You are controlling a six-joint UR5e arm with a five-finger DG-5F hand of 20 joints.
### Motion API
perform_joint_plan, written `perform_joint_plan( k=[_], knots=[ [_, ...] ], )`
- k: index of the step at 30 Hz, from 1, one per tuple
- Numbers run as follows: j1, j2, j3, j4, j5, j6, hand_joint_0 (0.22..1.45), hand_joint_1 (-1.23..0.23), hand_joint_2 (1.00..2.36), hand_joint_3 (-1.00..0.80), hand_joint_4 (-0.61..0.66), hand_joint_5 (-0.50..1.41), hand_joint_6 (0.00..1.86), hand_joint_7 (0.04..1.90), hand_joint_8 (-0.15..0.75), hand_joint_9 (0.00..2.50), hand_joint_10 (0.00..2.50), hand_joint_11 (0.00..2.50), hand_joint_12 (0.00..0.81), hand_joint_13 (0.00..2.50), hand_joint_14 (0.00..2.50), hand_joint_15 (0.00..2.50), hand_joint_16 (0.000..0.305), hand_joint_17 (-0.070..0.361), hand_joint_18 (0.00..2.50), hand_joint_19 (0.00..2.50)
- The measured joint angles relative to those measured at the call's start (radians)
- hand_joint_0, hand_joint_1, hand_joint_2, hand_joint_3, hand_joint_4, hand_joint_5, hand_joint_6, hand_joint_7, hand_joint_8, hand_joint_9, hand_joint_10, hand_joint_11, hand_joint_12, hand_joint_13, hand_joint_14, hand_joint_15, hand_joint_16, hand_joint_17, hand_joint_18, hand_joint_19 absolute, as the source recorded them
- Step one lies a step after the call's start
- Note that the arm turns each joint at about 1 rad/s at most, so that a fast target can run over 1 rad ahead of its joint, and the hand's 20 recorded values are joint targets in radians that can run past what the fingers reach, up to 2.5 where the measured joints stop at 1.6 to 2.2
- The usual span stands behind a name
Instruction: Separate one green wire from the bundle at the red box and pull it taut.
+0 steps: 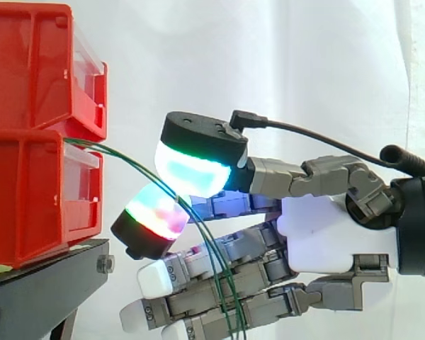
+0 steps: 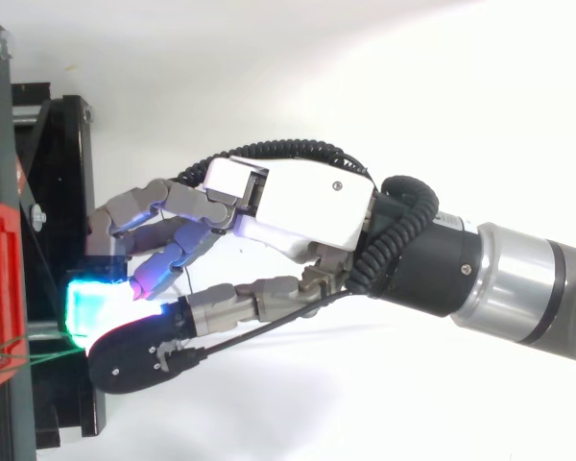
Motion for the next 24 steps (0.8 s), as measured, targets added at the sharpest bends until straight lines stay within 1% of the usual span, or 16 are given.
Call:
perform_joint_plan(
  k=[3, 5, 8, 9, 11, 12, 13, 14, 15, 16, 17, 20, 24],
  knots=[
    [0.000, 0.000, 0.007, -0.011, 0.000, 0.001, 0.57, -0.51, 1.00, -0.46, 0.11, -0.08, 0.79, 1.06, 0.246, 1.09, 0.01, 0.24, 0.313, 0.57, 0.01, 0.14, 0.046, 0.104, 0.43, 0.33],
    [-0.001, 0.000, 0.012, -0.022, -0.001, 0.004, 0.55, -0.51, 1.00, -0.50, 0.11, -0.08, 0.78, 1.08, 0.248, 1.09, 0.01, 0.24, 0.316, 0.57, 0.01, 0.15, 0.047, 0.105, 0.44, 0.33],
    [-0.001, 0.000, 0.017, -0.036, -0.001, 0.009, 0.51, -0.58, 1.00, -0.50, 0.12, -0.07, 0.77, 1.11, 0.262, 1.10, 0.01, 0.24, 0.330, 0.59, 0.01, 0.15, 0.049, 0.111, 0.46, 0.32],
    [-0.001, 0.000, 0.018, -0.039, -0.001, 0.010, 0.50, -0.63, 1.00, -0.50, 0.12, -0.07, 0.76, 1.12, 0.266, 1.10, 0.01, 0.24, 0.334, 0.59, 0.01, 0.15, 0.050, 0.113, 0.46, 0.31],
    [-0.001, 0.001, 0.019, -0.044, -0.001, 0.014, 0.49, -0.64, 1.00, -0.50, 0.12, -0.07, 0.77, 1.12, 0.266, 1.10, 0.01, 0.24, 0.335, 0.59, 0.01, 0.15, 0.051, 0.114, 0.47, 0.32],
    [-0.001, 0.001, 0.019, -0.046, -0.001, 0.015, 0.49, -0.68, 1.00, -0.50, 0.13, -0.08, 0.78, 1.09, 0.269, 1.09, 0.01, 0.24, 0.338, 0.60, 0.01, 0.15, 0.051, 0.115, 0.47, 0.31],
    [-0.001, 0.001, 0.019, -0.048, -0.001, 0.015, 0.48, -0.73, 1.00, -0.50, 0.13, -0.09, 0.79, 1.08, 0.271, 1.09, 0.01, 0.24, 0.340, 0.60, 0.01, 0.15, 0.051, 0.116, 0.48, 0.32],
    [-0.001, 0.001, 0.019, -0.049, -0.001, 0.016, 0.48, -0.74, 1.00, -0.50, 0.14, -0.09, 0.79, 1.07, 0.271, 1.08, 0.01, 0.24, 0.340, 0.60, 0.01, 0.15, 0.051, 0.116, 0.48, 0.32],
    [-0.001, 0.000, 0.019, -0.050, -0.001, 0.016, 0.49, -0.79, 1.00, -0.50, 0.14, -0.10, 0.80, 1.07, 0.265, 1.07, 0.01, 0.24, 0.339, 0.59, 0.01, 0.15, 0.051, 0.115, 0.48, 0.32],
    [-0.001, 0.000, 0.020, -0.051, -0.001, 0.016, 0.49, -0.79, 1.00, -0.50, 0.14, -0.10, 0.80, 1.07, 0.265, 1.07, 0.01, 0.24, 0.339, 0.59, 0.01, 0.15, 0.051, 0.115, 0.48, 0.32],
    [-0.001, 0.000, 0.020, -0.051, -0.001, 0.016, 0.50, -0.84, 1.00, -0.50, 0.13, -0.11, 0.82, 1.03, 0.256, 1.05, 0.01, 0.25, 0.332, 0.59, 0.01, 0.15, 0.050, 0.112, 0.47, 0.33],
    [-0.001, 0.001, 0.020, -0.051, -0.001, 0.017, 0.51, -0.86, 1.00, -0.50, 0.13, -0.12, 0.84, 1.02, 0.251, 1.03, 0.01, 0.27, 0.329, 0.58, 0.01, 0.15, 0.049, 0.111, 0.46, 0.32],
    [-0.001, 0.000, 0.020, -0.052, 0.000, 0.017, 0.52, -0.86, 1.00, -0.50, 0.13, -0.13, 0.85, 0.97, 0.242, 1.09, 0.01, 0.40, 0.327, 0.60, 0.01, 0.19, 0.049, 0.109, 0.47, 0.32]
  ],
)
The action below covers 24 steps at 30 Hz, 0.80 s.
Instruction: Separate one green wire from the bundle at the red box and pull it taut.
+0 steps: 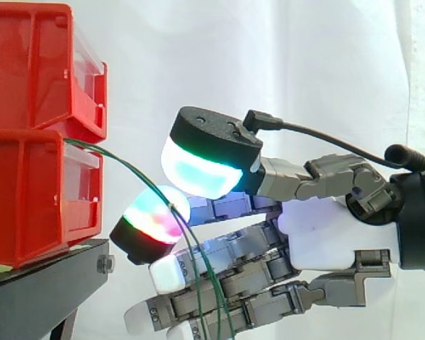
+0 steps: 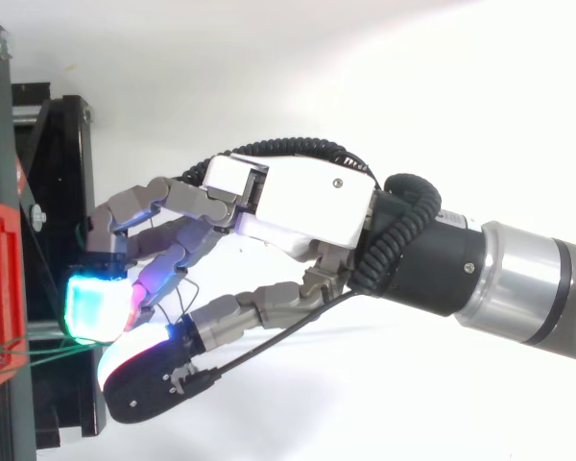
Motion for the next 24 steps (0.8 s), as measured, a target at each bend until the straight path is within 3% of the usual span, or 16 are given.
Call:
perform_joint_plan(
  k=[8, 24],
  knots=[
    [0.000, 0.000, 0.000, 0.000, 0.001, 0.000, 0.52, -0.80, 1.00, -0.50, 0.13, -0.14, 0.85, 0.94, 0.234, 1.24, 0.02, 0.69, 0.337, 0.79, 0.02, 0.40, 0.045, 0.101, 0.54, 0.33],
    [0.000, 0.000, 0.000, 0.000, 0.000, 0.000, 0.51, -0.71, 1.00, -0.50, 0.14, -0.15, 0.85, 0.92, 0.235, 1.44, 0.02, 1.16, 0.351, 0.78, 0.02, 0.42, 0.046, 0.104, 0.54, 0.35]
  ],
)
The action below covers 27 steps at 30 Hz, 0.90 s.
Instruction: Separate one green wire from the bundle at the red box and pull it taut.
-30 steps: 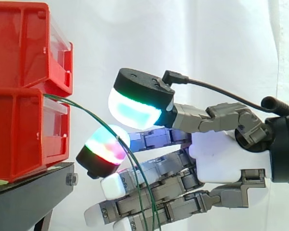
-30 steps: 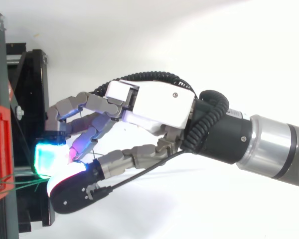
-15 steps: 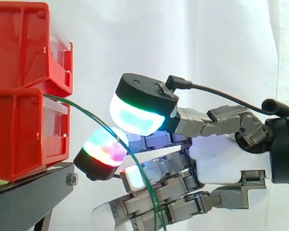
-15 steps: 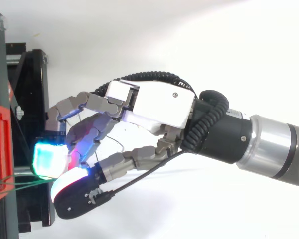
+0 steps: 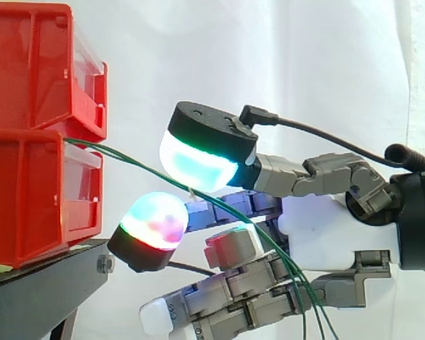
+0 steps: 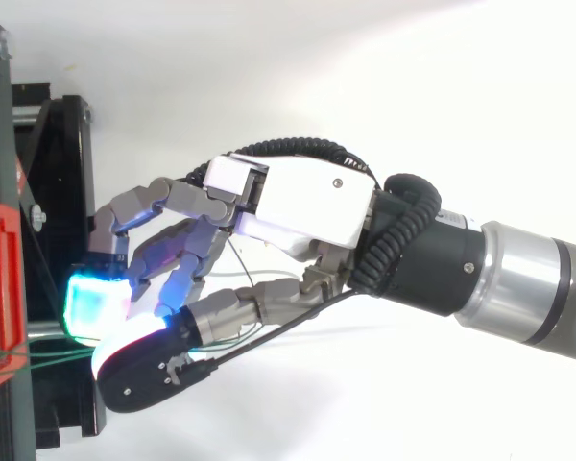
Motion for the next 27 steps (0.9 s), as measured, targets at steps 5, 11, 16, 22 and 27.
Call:
perform_joint_plan(
  k=[5, 11, 16, 22, 27],
  knots=[
    [0.000, 0.001, 0.000, -0.006, -0.001, 0.000, 0.50, -0.72, 1.00, -0.50, 0.14, -0.15, 0.85, 0.91, 0.242, 1.44, 0.02, 1.17, 0.351, 0.77, 0.02, 0.43, 0.047, 0.106, 0.54, 0.36],
    [0.004, 0.001, 0.000, -0.024, -0.003, 0.013, 0.56, -0.80, 1.00, -0.50, 0.12, -0.16, 0.85, 0.93, 0.227, 1.40, 0.02, 1.19, 0.340, 0.75, 0.02, 0.43, 0.045, 0.101, 0.52, 0.38],
    [0.008, 0.001, 0.003, -0.080, -0.003, 0.054, 0.59, -0.83, 1.00, -0.47, 0.12, -0.16, 0.86, 0.92, 0.220, 1.30, 0.02, 1.03, 0.332, 0.73, 0.02, 0.42, 0.044, 0.100, 0.51, 0.38],
    [0.009, 0.002, 0.017, -0.189, -0.006, 0.098, 0.57, -0.81, 1.00, -0.50, 0.13, -0.17, 0.86, 0.89, 0.225, 1.27, 0.02, 0.94, 0.331, 0.72, 0.02, 0.41, 0.045, 0.102, 0.52, 0.39],
    [0.010, 0.013, 0.026, -0.231, -0.008, 0.111, 0.56, -0.78, 1.00, -0.50, 0.13, -0.17, 0.86, 0.88, 0.228, 1.26, 0.02, 0.93, 0.332, 0.72, 0.02, 0.41, 0.046, 0.103, 0.52, 0.40]
  ],
)
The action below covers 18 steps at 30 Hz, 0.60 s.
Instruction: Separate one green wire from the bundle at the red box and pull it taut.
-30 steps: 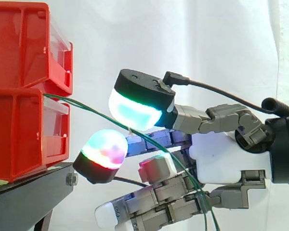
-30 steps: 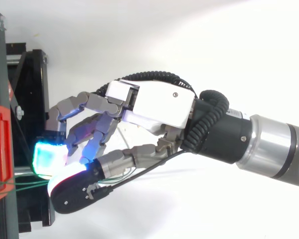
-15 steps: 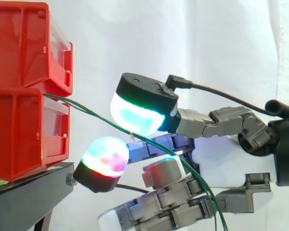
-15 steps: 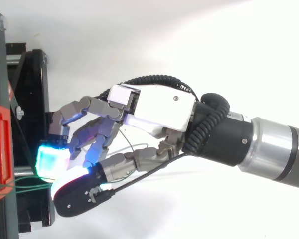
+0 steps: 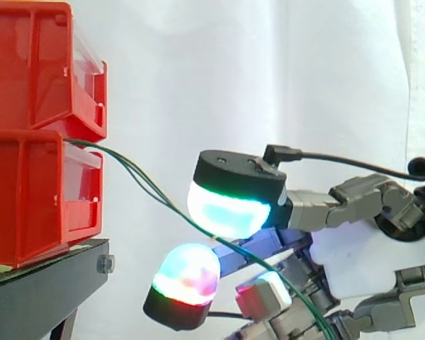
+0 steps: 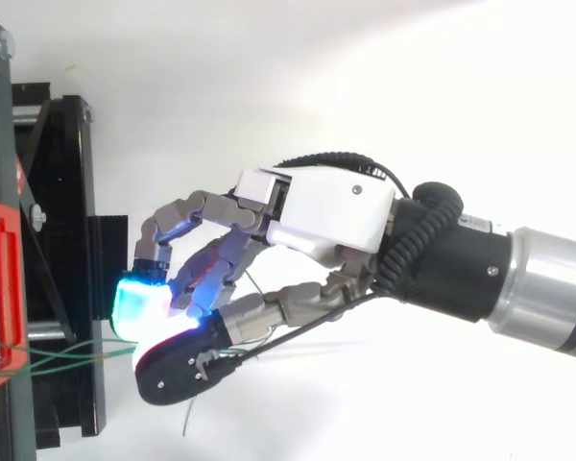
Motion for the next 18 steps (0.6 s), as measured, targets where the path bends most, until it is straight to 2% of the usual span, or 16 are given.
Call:
perform_joint_plan(
  k=[9, 18],
  knots=[
    [0.000, 0.031, 0.001, -0.029, 0.002, -0.001, 0.61, -0.79, 1.01, -0.43, 0.09, -0.16, 0.87, 0.92, 0.228, 1.25, 0.02, 0.93, 0.327, 0.72, 0.02, 0.40, 0.045, 0.101, 0.52, 0.40],
    [0.001, 0.045, 0.001, -0.043, 0.004, -0.003, 0.63, -0.85, 1.00, -0.50, 0.10, -0.16, 0.87, 0.90, 0.224, 1.24, 0.02, 0.92, 0.325, 0.72, 0.02, 0.41, 0.045, 0.102, 0.53, 0.40]
  ],
)
